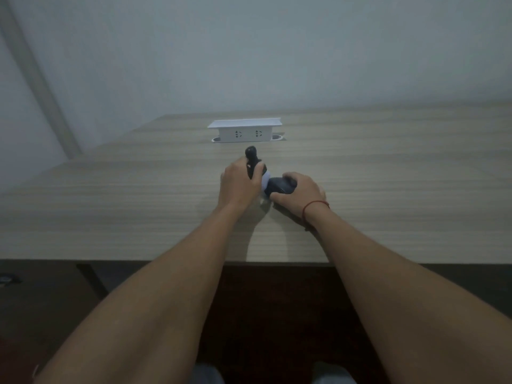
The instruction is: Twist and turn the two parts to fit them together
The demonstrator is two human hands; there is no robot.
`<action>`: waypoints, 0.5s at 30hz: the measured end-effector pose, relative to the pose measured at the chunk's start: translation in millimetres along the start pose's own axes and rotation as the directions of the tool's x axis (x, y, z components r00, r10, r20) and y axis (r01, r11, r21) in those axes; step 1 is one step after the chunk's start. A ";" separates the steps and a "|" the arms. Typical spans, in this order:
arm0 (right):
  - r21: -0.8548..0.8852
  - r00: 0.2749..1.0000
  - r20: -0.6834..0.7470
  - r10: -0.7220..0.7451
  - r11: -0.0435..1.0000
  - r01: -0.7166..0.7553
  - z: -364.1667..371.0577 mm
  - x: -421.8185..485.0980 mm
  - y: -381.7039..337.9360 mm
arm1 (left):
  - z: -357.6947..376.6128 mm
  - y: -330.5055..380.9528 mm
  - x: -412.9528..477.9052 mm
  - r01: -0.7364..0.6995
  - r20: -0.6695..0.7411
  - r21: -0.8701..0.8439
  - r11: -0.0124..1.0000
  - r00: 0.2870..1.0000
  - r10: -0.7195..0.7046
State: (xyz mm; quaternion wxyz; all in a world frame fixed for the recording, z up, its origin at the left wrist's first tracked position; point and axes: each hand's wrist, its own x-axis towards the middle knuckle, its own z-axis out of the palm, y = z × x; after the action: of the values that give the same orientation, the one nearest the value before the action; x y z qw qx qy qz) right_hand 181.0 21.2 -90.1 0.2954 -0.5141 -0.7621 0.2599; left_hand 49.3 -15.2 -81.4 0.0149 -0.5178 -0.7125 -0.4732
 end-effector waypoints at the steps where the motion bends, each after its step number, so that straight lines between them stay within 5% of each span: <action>1: -0.005 1.000 -0.002 -0.005 1.000 0.005 -0.2 0.8 0.1 | 2.1 2.9 0.5 -0.011 -0.014 -0.042 0.999 1.000 0.010; 6: 0.050 1.000 0.006 0.021 0.999 -0.021 -0.3 0.6 3.1 | -0.5 -1.1 9.1 0.092 0.063 0.299 0.950 0.991 -0.116; 10: 0.083 0.999 0.012 0.037 0.996 -0.038 2.2 3.6 5.1 | -2.7 3.4 11.4 0.049 0.013 0.112 0.992 0.999 -0.051; 15: 0.104 0.999 0.005 0.038 0.994 -0.039 5.9 6.5 8.0 | 1.6 -6.3 15.1 0.222 0.038 0.257 0.941 0.970 -0.239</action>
State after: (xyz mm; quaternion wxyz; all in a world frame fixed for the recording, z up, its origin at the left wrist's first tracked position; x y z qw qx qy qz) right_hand 179.8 29.4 -98.5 0.3155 -0.5122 -0.7380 0.3057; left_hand 38.3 -3.2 -78.7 0.0002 -0.4408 -0.8225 -0.3595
